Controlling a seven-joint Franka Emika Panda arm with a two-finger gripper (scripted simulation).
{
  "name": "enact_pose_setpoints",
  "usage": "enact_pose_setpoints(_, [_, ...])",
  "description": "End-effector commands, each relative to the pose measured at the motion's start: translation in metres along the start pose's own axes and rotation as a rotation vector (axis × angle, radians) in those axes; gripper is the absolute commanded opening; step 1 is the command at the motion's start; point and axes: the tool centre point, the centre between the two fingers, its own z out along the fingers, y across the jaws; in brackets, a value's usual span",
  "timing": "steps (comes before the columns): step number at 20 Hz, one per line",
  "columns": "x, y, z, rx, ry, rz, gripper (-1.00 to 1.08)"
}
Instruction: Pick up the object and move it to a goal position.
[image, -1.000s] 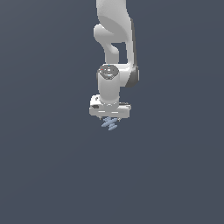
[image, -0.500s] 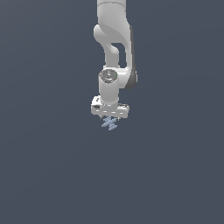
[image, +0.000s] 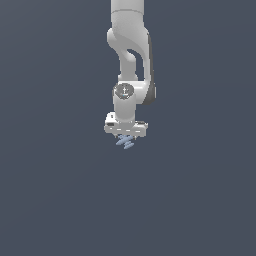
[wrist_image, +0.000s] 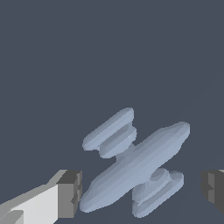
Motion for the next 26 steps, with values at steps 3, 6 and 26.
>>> enact_pose_setpoints(3, [-0.001,0.0,0.021,0.0,-0.001,0.001,1.0])
enact_pose_setpoints(6, [-0.001,0.0,0.03,0.0,-0.001,0.002,1.0])
enact_pose_setpoints(26, [0.003,-0.009,0.031,0.0,0.002,0.002,-1.0])
